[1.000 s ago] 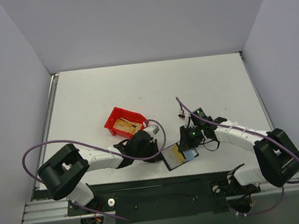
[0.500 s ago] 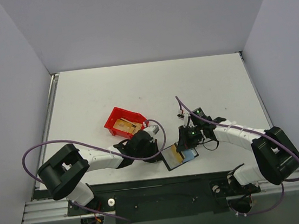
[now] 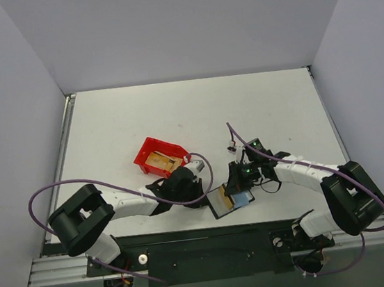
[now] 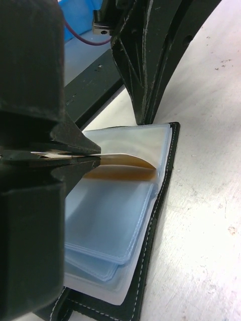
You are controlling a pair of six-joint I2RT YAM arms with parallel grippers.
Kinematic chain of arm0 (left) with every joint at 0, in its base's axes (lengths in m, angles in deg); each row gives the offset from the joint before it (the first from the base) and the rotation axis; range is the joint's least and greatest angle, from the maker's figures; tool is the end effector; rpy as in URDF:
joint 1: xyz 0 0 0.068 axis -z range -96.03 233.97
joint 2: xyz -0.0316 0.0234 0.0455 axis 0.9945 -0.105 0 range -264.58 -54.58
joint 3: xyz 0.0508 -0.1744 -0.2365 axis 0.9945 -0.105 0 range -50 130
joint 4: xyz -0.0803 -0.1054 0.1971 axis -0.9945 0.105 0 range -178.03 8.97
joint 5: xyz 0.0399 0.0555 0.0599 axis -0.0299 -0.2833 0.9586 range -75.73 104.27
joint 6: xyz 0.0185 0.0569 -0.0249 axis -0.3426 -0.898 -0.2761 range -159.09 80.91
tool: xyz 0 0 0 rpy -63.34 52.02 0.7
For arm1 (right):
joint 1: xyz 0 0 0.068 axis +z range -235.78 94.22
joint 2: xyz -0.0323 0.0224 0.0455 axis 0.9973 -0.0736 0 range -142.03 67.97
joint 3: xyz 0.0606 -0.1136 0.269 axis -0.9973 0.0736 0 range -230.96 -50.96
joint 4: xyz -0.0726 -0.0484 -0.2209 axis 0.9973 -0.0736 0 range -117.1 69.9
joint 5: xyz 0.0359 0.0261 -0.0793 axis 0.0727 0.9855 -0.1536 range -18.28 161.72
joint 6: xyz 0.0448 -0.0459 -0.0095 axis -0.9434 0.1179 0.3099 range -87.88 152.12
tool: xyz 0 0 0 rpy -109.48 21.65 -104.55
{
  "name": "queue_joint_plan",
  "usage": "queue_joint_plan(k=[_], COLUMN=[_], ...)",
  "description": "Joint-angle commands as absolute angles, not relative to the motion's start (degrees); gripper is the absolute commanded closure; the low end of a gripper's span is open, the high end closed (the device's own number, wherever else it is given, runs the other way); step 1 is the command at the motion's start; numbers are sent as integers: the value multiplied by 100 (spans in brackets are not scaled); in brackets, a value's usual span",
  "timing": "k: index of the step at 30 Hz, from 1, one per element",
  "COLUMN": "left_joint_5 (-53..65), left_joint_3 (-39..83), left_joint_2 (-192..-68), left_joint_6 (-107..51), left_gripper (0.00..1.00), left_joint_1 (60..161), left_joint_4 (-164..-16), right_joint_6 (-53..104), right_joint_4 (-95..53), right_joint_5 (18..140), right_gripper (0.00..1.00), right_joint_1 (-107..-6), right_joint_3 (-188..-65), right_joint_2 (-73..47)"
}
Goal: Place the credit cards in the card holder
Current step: Insert the credit card into the card holder.
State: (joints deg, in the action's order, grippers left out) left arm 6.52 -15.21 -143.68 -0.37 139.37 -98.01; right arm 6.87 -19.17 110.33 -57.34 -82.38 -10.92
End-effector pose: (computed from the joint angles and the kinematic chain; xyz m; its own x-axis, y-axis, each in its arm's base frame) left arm 0.1538 -0.2349 0.1738 -0.8541 0.1464 -0.4991 0.4308 0.7368 -0.5211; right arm 0.1911 0.1395 0.1948 -0.8971 -0.1066 -0.4288 -0.4055 0.5840 0.7032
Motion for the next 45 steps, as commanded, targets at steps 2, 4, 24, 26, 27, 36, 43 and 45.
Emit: queue_joint_plan(k=[2, 4, 24, 26, 27, 36, 43, 45], left_joint_5=[750, 776, 856, 812, 803, 776, 759, 750], left_joint_3=[-1361, -1370, -1431, -1423, -1431, -1467, -1484, -1484], left_joint_2=[-14476, -14441, -14054, -14098, -14124, -14160, -14168, -14186], left_joint_6=[-130, -139, -323, -306, -314, -297, -297, -297], left_gripper=[100, 100, 100, 100, 100, 100, 100, 100], left_joint_1=[13961, 13943, 13539, 13539, 13539, 13539, 13539, 13548], left_joint_4=[-9621, -9577, -9189, -9242, -9251, -9339, -9365, -9374], right_joint_6=[392, 173, -620, -602, -602, -585, -409, -356], right_joint_4=[-1607, -1344, -613, -543, -499, -288, -577, -665], right_joint_5=[11470, 11470, 10144, 10038, 9994, 9633, 9458, 9396], right_gripper=[100, 100, 100, 100, 100, 100, 100, 100], right_joint_1=[-5555, -5520, -5107, -5107, -5107, -5107, -5098, -5107], right_joint_3=[-7935, -7812, -7223, -7197, -7162, -7074, -7153, -7162], right_joint_2=[-1297, -1280, -972, -964, -972, -1034, -964, -911])
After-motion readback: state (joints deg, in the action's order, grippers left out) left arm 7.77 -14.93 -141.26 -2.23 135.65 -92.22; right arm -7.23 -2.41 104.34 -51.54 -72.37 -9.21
